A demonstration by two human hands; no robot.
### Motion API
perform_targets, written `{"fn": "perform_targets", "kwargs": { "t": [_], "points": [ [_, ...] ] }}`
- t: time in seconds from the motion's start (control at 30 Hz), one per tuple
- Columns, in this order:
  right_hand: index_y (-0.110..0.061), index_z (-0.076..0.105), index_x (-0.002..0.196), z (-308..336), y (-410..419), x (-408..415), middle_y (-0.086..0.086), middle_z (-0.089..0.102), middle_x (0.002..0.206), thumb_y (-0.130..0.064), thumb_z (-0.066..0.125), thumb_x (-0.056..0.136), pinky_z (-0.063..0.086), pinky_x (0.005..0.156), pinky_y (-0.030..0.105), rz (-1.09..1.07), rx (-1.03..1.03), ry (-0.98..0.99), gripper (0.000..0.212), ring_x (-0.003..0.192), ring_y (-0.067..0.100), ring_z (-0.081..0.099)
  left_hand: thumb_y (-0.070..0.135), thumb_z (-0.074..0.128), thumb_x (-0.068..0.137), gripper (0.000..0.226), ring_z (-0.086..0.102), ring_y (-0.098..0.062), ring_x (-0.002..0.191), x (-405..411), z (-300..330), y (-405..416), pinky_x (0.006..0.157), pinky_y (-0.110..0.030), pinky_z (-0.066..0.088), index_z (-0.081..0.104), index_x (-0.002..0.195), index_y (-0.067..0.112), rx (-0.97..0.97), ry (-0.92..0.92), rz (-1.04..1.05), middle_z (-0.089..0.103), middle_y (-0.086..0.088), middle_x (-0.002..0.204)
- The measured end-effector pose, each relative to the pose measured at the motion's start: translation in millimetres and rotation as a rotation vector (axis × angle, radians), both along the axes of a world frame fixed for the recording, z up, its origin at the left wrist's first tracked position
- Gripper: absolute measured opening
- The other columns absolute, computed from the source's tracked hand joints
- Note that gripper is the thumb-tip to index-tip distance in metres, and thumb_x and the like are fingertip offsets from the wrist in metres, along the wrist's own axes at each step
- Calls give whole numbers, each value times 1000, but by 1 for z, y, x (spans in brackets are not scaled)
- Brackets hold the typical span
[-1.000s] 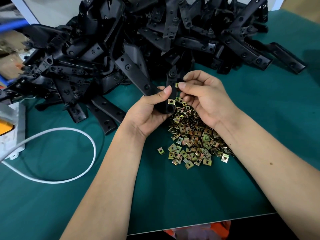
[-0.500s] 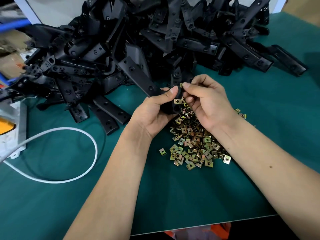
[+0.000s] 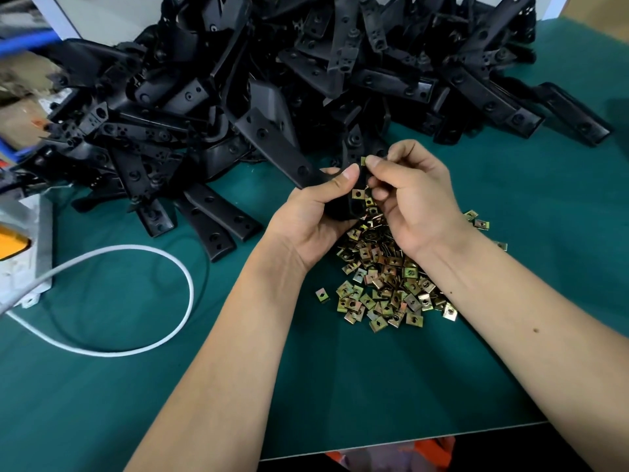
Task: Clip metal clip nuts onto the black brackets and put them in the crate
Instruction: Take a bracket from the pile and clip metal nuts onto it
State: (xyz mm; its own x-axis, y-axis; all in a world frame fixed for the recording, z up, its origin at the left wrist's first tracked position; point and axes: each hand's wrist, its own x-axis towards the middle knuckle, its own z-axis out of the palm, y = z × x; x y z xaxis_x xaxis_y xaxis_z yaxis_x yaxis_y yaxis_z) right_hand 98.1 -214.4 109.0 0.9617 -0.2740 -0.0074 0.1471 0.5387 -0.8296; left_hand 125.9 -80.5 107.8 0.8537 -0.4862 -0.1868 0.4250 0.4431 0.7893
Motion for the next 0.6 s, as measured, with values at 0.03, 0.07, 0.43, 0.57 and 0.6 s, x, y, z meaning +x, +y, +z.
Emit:
{"fn": "perform_targets", "kwargs": {
  "t": [0.03,0.07,0.43,0.57,0.6],
  "points": [
    [-14,51,73,0,0,0,2,59,70,13,63,91,38,48,18,6,12,10,35,57,10,56,10,73,81,18,74,-14,75,0,0,-1,64,-29,59,78,66,19,-7,-4,4,76,-4,85],
    [-14,52,73,-1,-1,0,2,59,71,13,63,91,38,48,18,9,17,16,34,57,10,55,9,73,81,20,74,-14,73,-1,0,-2,63,-28,58,77,64,19,-10,-11,6,76,-3,83],
    [-5,69,108,0,-4,4,4,61,77,8,64,93,38,48,17,118,-58,31,21,59,7,51,14,76,77,8,72,-15,92,4,-2,7,83,-33,58,75,85,18,43,-68,-5,75,-4,97],
    [-3,76,96,1,-7,6,6,66,80,0,71,92,37,46,17,104,-132,138,7,61,8,52,18,75,80,11,69,-13,85,7,-3,11,75,-28,55,70,90,16,99,-67,9,73,-2,93],
    [-2,76,91,1,-9,7,7,64,80,-2,72,92,36,46,17,109,-145,162,5,60,9,50,19,73,84,10,69,-12,83,8,-4,11,72,-27,56,70,93,15,90,-46,11,73,-2,93]
  ]
}}
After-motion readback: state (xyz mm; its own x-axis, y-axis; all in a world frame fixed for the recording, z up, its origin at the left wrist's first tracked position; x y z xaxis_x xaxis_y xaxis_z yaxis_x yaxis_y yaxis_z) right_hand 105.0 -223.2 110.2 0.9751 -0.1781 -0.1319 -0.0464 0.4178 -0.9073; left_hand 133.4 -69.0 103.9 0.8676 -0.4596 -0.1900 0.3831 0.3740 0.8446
